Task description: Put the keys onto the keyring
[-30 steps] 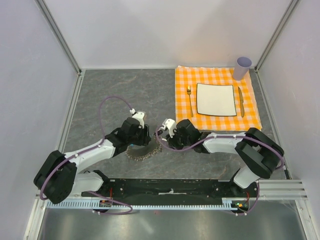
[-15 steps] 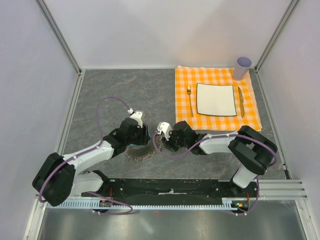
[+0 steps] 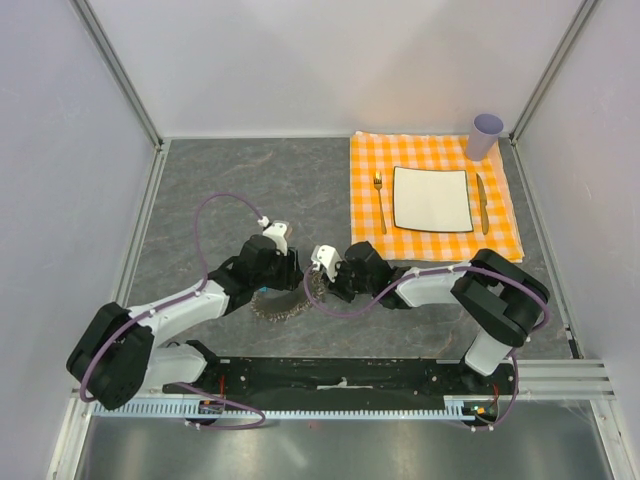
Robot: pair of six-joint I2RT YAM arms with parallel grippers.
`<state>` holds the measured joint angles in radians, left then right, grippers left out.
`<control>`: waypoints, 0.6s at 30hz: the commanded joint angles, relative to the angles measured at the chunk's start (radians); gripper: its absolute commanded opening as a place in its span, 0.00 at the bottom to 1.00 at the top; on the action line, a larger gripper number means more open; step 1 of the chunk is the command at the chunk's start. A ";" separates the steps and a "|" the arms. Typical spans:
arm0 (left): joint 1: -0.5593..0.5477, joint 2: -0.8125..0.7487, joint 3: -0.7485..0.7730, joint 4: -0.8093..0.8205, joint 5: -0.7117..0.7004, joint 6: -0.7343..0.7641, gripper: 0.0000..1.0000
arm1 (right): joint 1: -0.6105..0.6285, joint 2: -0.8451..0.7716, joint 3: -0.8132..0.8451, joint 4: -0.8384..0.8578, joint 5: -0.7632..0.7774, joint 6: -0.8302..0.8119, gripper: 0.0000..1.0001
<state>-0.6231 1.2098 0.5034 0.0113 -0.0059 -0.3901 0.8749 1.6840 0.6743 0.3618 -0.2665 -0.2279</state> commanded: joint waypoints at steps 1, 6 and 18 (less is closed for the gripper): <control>0.003 0.019 -0.008 0.078 0.072 0.005 0.56 | 0.006 0.010 0.028 0.031 -0.023 -0.021 0.08; 0.003 0.022 -0.026 0.136 0.141 0.033 0.56 | 0.006 -0.015 0.021 0.037 -0.034 -0.014 0.00; 0.003 0.079 -0.101 0.383 0.346 0.097 0.53 | -0.033 -0.093 0.034 -0.041 -0.056 0.019 0.00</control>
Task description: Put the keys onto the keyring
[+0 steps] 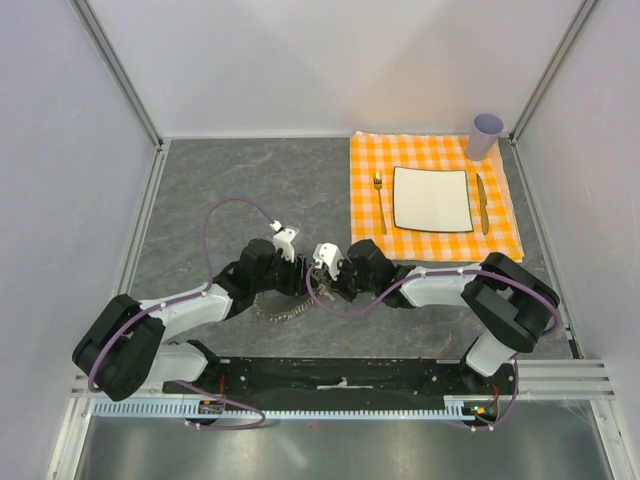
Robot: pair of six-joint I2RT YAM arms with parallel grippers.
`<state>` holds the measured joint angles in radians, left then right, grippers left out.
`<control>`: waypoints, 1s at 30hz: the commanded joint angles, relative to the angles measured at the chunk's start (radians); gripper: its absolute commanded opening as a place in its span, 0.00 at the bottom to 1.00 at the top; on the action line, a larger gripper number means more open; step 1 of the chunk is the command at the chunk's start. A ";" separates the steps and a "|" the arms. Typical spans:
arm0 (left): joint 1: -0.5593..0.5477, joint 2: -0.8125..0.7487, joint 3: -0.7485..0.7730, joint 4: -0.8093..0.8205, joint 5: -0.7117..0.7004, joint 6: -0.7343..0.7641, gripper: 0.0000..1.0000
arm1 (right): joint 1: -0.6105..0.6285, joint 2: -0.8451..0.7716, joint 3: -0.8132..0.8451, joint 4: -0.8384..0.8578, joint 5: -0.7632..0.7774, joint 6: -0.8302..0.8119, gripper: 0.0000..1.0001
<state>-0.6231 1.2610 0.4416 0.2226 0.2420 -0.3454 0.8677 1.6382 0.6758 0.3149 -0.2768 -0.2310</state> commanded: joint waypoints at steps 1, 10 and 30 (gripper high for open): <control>0.003 0.034 -0.046 0.188 0.114 0.060 0.53 | -0.039 -0.051 0.033 0.000 -0.068 0.025 0.00; 0.003 0.078 -0.055 0.267 0.193 0.170 0.50 | -0.053 -0.069 0.070 -0.086 -0.090 0.012 0.00; 0.002 0.173 -0.018 0.354 0.272 0.287 0.37 | -0.065 -0.095 0.113 -0.126 -0.154 0.016 0.00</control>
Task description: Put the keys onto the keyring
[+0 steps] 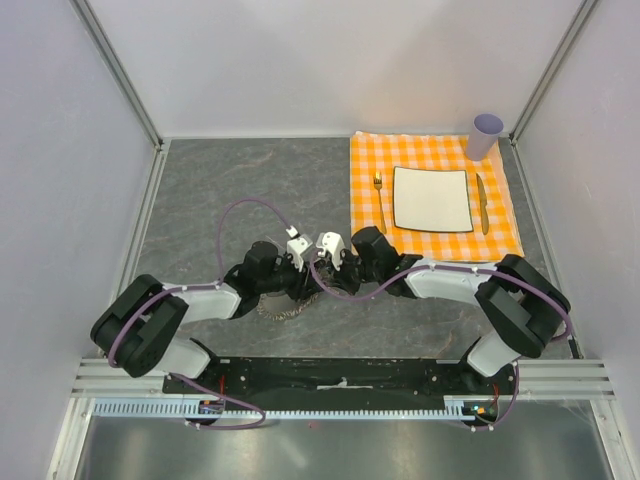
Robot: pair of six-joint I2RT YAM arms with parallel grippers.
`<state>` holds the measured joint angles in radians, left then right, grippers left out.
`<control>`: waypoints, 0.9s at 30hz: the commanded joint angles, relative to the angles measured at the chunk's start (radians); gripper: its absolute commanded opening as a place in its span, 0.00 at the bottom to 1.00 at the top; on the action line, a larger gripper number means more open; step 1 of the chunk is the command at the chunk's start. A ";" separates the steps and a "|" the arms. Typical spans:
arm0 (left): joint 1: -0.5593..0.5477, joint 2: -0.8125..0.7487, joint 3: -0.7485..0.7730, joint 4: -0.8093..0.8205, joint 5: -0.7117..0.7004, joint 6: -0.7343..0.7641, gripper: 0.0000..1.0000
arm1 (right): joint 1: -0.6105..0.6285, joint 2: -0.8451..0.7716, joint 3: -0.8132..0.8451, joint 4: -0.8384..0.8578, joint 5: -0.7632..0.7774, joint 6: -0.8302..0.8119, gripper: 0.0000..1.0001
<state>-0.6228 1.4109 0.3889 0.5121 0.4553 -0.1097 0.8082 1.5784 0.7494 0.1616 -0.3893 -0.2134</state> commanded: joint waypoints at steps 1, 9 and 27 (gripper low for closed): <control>0.000 0.029 0.036 0.065 0.071 0.053 0.35 | -0.006 -0.037 0.039 0.027 -0.040 -0.001 0.00; -0.009 0.042 0.056 0.068 0.106 0.073 0.08 | -0.010 -0.029 0.039 0.033 -0.043 0.008 0.00; -0.008 -0.043 0.004 0.094 0.083 0.054 0.02 | -0.073 -0.107 -0.071 0.016 0.109 0.192 0.00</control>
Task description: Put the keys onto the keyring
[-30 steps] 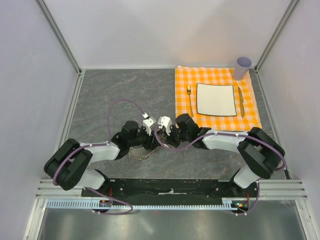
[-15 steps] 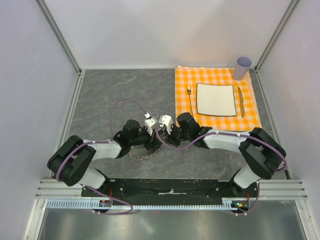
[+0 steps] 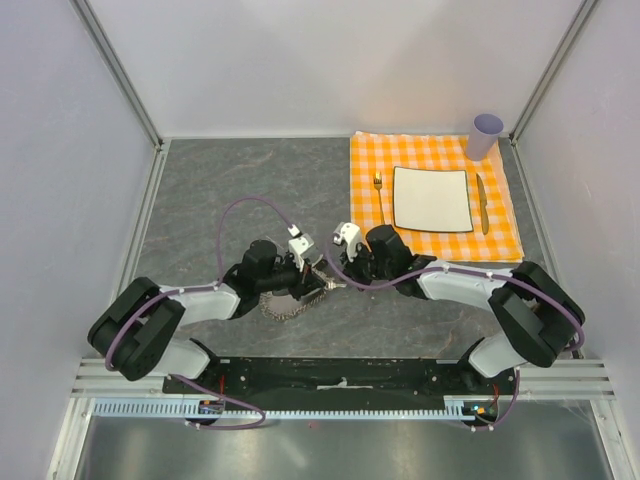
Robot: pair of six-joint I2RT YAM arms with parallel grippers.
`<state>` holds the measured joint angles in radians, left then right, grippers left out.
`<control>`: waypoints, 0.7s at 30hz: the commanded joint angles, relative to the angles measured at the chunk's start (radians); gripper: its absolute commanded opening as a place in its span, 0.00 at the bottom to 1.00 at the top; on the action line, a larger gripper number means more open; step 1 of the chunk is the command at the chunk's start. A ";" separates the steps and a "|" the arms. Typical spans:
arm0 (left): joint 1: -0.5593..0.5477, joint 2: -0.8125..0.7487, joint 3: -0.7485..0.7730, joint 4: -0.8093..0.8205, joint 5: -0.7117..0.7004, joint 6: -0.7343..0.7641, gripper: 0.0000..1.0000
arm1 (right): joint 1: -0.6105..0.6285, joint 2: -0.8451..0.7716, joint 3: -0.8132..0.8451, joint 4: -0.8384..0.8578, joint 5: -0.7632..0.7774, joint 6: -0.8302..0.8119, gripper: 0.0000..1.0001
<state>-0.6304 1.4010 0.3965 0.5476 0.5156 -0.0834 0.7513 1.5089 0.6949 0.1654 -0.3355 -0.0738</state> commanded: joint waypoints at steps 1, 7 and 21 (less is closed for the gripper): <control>0.000 -0.036 -0.005 0.060 0.027 0.027 0.02 | -0.018 -0.042 -0.017 0.014 0.056 0.055 0.04; 0.001 -0.065 -0.033 0.094 0.020 0.020 0.02 | -0.055 -0.096 -0.057 0.068 -0.042 0.071 0.40; 0.003 -0.097 -0.062 0.149 0.031 0.011 0.02 | -0.096 -0.036 -0.008 0.137 -0.381 0.114 0.58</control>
<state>-0.6296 1.3342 0.3416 0.6037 0.5266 -0.0841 0.6556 1.4174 0.6273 0.2501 -0.6003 0.0235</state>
